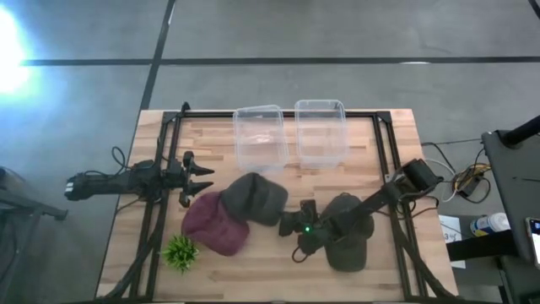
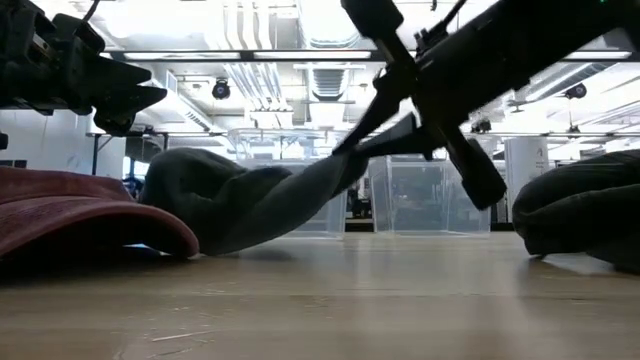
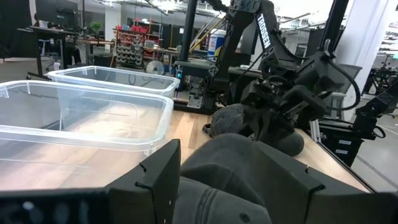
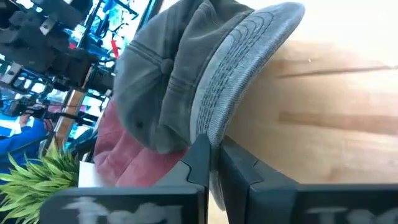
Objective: Pick & Place hat
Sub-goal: Put the left black cap into the right transparent bin
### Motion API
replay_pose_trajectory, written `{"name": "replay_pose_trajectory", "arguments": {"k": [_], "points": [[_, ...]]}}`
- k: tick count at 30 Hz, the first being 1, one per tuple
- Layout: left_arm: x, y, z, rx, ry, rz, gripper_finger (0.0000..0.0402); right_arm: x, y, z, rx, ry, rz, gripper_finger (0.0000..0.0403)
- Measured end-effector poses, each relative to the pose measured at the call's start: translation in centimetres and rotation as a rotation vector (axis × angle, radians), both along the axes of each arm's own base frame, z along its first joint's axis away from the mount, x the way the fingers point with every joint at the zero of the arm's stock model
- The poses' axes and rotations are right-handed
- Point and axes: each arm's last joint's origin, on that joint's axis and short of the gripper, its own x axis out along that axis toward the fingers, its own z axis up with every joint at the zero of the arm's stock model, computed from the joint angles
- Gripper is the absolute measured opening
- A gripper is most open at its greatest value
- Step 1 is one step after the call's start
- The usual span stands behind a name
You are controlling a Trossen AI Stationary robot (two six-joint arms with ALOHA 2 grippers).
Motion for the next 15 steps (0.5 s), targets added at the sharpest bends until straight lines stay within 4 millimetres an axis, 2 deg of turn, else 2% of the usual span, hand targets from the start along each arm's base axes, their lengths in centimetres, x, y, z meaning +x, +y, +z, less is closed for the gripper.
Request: {"name": "replay_pose_trajectory", "arguments": {"k": [6,11,15], "points": [[0.0,0.0,0.0,0.000,0.000,0.000,0.0193,-0.8,0.4,3.4,-0.090,0.013,0.127,0.0014],[0.0,0.0,0.0,0.000,0.000,0.000,0.0193,-2.6,1.0,8.4,-0.173,-0.021,0.316,0.0013],[0.0,0.0,0.0,0.000,0.000,0.000,0.0193,-5.1,0.6,13.2,-0.273,-0.093,0.336,0.0013]]}}
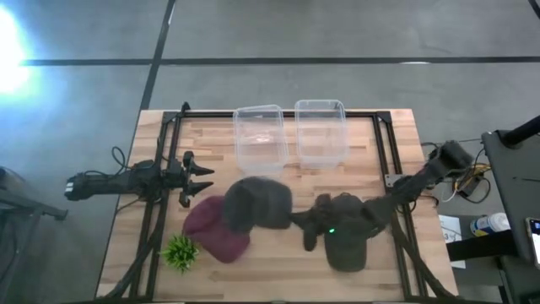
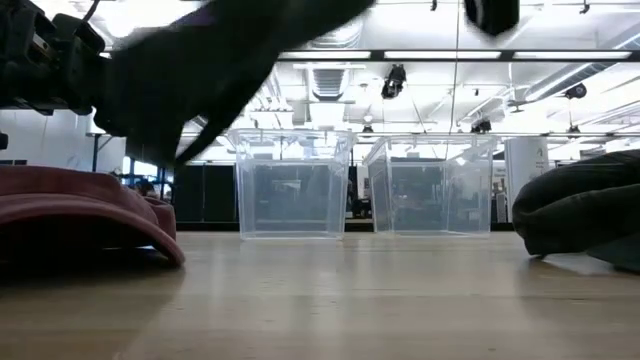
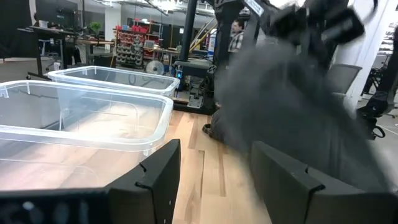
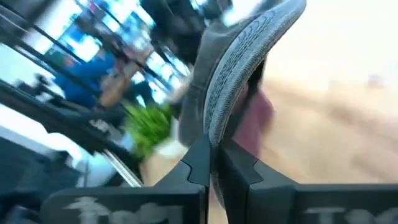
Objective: Pick & Place hat
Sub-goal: Put the left black cap into the right transparent bin
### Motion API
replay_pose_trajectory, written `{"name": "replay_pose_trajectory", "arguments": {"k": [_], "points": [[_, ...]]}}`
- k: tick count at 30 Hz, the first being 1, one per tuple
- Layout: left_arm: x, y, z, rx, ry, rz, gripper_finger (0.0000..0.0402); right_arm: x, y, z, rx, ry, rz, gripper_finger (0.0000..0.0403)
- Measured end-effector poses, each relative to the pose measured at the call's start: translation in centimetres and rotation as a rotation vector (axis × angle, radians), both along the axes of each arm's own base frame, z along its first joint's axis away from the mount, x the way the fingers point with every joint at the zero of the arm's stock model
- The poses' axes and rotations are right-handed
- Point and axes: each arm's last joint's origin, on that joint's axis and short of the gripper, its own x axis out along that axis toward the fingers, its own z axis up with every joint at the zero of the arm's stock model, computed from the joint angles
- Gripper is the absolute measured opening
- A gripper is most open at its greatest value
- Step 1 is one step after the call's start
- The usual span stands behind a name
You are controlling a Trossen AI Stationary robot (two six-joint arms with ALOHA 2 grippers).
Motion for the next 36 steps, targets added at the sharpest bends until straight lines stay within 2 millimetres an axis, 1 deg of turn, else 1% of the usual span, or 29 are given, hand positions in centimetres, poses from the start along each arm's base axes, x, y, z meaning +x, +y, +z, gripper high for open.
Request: {"name": "replay_pose_trajectory", "arguments": {"k": [4,7,10,13,16,19,21,23,25,27,29,32,36], "points": [[0.0,0.0,0.0,0.000,0.000,0.000,0.0193,-3.1,-1.2,4.3,-0.167,-0.073,-0.111,0.0013],[0.0,0.0,0.0,0.000,0.000,-0.001,0.0193,-5.4,-2.5,7.0,-0.302,-0.080,-0.210,0.0013],[0.0,0.0,0.0,0.000,0.000,0.000,0.0193,-7.2,-3.9,8.4,-0.415,-0.029,-0.316,0.0013],[0.0,0.0,0.0,0.000,0.000,0.000,0.0193,-8.9,-5.4,9.0,-0.486,0.034,-0.451,0.0013],[0.0,0.0,0.0,0.000,0.000,0.000,0.0193,-10.4,-6.8,9.2,-0.505,0.060,-0.546,0.0013],[0.0,0.0,0.0,0.000,0.001,0.000,0.0193,-11.2,-8.2,8.9,-0.479,0.060,-0.590,0.0013],[0.0,0.0,0.0,0.000,0.000,0.000,0.0193,-11.5,-9.4,8.3,-0.418,0.052,-0.601,0.0013],[0.0,0.0,0.0,0.000,0.000,0.000,0.0193,-11.7,-11.1,7.4,-0.301,0.069,-0.597,0.0013],[0.0,0.0,0.0,0.000,0.000,0.000,0.0193,-11.8,-12.7,6.1,-0.201,0.155,-0.606,0.0013],[0.0,0.0,0.0,0.000,0.000,0.000,0.0193,-11.9,-13.9,4.7,-0.152,0.293,-0.626,0.0013],[0.0,0.0,0.0,0.000,0.001,0.000,0.0193,-11.9,-14.9,3.9,-0.098,0.390,-0.643,0.0013],[0.0,0.0,0.0,0.000,0.001,0.000,0.0193,-11.6,-16.1,3.7,-0.027,0.468,-0.603,0.0013],[0.0,0.0,0.0,0.000,0.000,0.000,0.0193,-10.7,-17.6,4.1,0.030,0.488,-0.475,0.0013]]}}
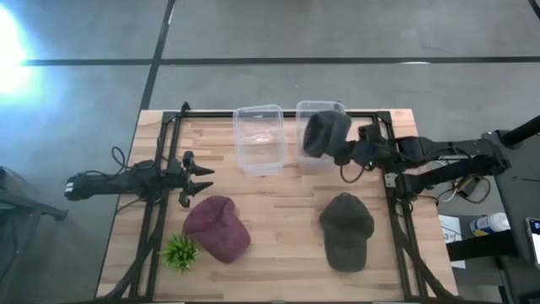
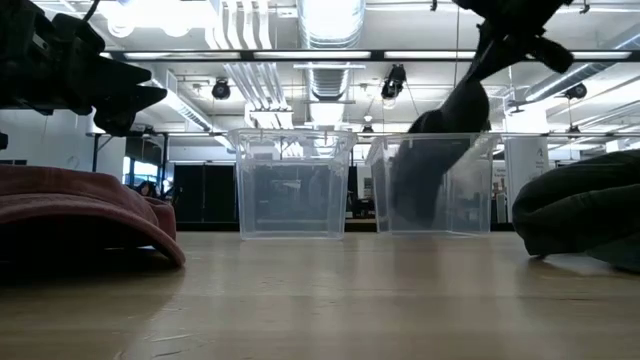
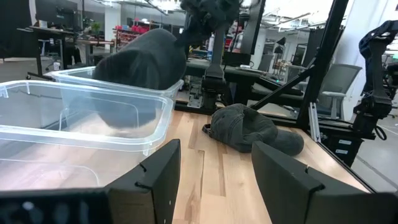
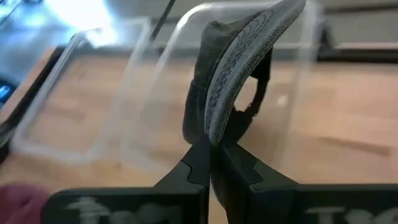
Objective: Pick & Place hat
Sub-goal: Put the left black cap into the right transparent bin
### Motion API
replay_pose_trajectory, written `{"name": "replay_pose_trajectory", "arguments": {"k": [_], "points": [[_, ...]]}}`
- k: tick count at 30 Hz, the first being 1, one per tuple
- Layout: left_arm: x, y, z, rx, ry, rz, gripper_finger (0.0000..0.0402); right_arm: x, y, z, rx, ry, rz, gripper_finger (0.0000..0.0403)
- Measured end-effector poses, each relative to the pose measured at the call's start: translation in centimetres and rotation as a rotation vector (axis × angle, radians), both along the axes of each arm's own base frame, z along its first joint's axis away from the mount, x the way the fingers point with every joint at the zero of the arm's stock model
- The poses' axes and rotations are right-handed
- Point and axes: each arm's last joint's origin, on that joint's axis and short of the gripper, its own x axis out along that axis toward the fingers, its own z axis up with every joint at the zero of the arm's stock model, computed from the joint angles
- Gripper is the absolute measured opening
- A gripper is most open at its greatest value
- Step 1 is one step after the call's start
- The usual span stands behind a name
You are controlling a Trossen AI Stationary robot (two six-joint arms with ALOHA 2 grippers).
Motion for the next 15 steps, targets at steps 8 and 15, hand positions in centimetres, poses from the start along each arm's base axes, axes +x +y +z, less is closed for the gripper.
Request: {"name": "replay_pose_trajectory", "arguments": {"k": [8,15], "points": [[0.0,0.0,0.0,0.000,0.001,0.000,0.0193,-0.2,-3.7,-0.2,0.085,0.031,-0.024,0.0013],[0.0,0.0,0.0,0.000,0.001,0.000,0.0193,-0.2,-6.0,-1.2,0.181,-0.047,0.010,0.0015]]}}
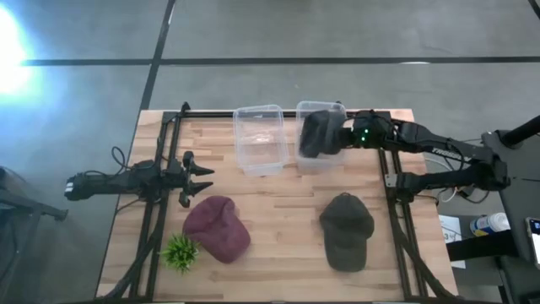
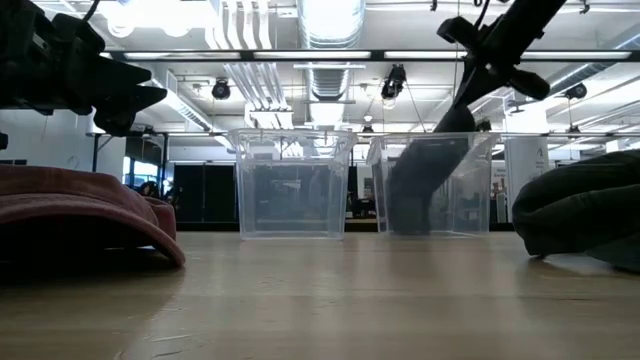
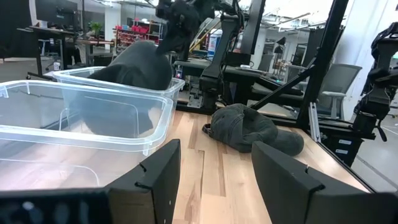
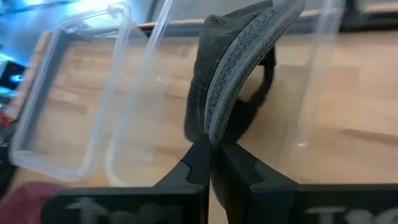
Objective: Pick & Place hat
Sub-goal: Put the left black cap into the right transparent bin, then put the black cap into the right transparent bin
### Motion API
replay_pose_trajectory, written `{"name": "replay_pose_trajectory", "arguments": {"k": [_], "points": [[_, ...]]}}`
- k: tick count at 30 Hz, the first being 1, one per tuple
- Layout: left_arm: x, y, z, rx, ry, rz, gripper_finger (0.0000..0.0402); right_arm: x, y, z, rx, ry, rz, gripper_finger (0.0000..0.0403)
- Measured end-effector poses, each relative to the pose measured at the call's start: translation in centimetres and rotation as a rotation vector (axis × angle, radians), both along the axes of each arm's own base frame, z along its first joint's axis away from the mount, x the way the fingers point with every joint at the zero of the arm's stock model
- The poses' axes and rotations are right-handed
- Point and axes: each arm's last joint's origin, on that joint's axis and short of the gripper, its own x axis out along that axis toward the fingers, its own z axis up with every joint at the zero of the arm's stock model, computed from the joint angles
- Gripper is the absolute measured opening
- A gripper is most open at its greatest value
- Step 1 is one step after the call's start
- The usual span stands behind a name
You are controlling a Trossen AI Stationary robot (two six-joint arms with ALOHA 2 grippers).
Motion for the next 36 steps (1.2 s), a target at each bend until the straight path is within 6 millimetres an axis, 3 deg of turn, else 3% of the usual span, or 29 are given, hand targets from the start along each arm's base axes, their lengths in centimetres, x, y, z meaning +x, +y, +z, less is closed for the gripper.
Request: {"name": "replay_pose_trajectory", "arguments": {"k": [6,11,15,22,27,32,36], "points": [[0.0,0.0,0.0,0.000,0.000,0.000,0.0193,0.0,-0.2,-0.8,-0.002,0.044,-0.023,0.0087],[0.0,0.0,0.0,0.000,0.000,0.000,0.0193,-0.6,0.5,0.8,-0.077,0.048,0.004,0.0161],[0.0,0.0,0.0,0.000,0.000,0.000,0.0193,-1.5,2.4,2.2,-0.069,0.095,0.091,0.0185],[0.0,0.0,0.0,0.000,0.000,0.000,0.0193,-1.2,8.9,2.2,0.160,0.099,0.292,0.0176],[0.0,0.0,0.0,0.000,0.000,0.000,0.0193,-0.3,15.4,1.1,0.225,0.099,0.496,0.0173],[0.0,0.0,0.0,0.000,0.000,0.000,0.0193,-0.2,21.0,-1.5,0.533,0.215,0.371,0.0173],[0.0,0.0,0.0,0.000,0.000,0.000,0.0193,-0.5,25.4,-3.7,0.571,0.247,0.350,0.0173]]}}
